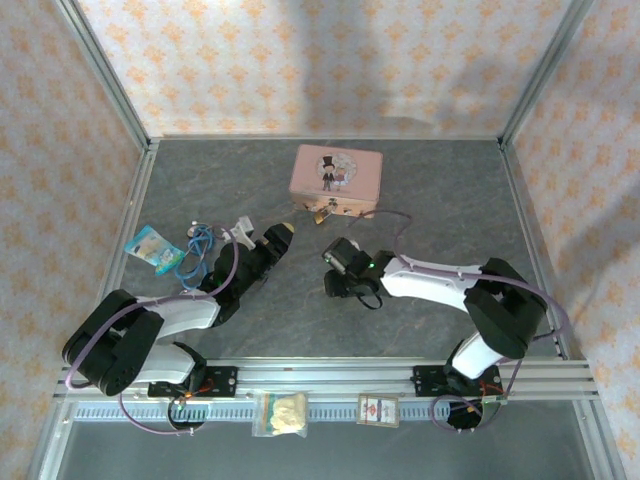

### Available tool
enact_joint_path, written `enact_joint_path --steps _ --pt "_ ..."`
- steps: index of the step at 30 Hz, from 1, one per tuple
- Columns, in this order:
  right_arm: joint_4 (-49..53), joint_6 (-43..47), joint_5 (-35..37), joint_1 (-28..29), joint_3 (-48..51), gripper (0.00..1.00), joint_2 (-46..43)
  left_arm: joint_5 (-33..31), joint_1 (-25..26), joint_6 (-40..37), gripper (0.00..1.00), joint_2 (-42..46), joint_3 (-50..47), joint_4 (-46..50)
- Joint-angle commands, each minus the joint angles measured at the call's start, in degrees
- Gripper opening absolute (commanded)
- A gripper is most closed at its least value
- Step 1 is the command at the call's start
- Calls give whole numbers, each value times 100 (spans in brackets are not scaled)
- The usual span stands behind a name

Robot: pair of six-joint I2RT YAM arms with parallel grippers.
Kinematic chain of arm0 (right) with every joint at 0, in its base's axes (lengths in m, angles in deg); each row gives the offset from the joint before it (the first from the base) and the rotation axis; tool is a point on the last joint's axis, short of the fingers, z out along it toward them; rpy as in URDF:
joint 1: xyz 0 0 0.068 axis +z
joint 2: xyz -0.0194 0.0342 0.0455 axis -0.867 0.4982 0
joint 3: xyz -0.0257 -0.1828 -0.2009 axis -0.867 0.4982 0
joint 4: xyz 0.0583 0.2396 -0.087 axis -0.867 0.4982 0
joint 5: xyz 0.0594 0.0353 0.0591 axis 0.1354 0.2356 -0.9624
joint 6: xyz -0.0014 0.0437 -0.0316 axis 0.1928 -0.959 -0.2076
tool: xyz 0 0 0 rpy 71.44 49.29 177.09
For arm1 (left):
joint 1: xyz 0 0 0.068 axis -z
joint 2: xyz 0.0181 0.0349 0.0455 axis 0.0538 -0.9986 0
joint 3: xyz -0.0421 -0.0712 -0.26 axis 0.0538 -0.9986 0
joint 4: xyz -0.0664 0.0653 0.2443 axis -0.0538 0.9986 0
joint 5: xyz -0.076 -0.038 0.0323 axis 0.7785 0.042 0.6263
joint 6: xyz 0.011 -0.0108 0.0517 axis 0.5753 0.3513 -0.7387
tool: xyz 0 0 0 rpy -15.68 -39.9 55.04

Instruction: Unlock the padlock with the key

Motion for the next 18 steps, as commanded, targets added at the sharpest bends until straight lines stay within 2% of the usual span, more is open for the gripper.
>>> enact_joint_path --steps 1,5,14,18 --pt "465 -888 411 82 -178 47 128 107 25 46 69 -151 56 -287" --pt "422 -1012 446 148 -232 40 380 195 28 49 69 -228 101 -318" --pt "66 -1076 370 191 -218 38 760 31 24 48 70 -62 -22 -258" --pt "107 -1057 457 194 -131 23 850 -5 23 11 70 -23 -30 -193"
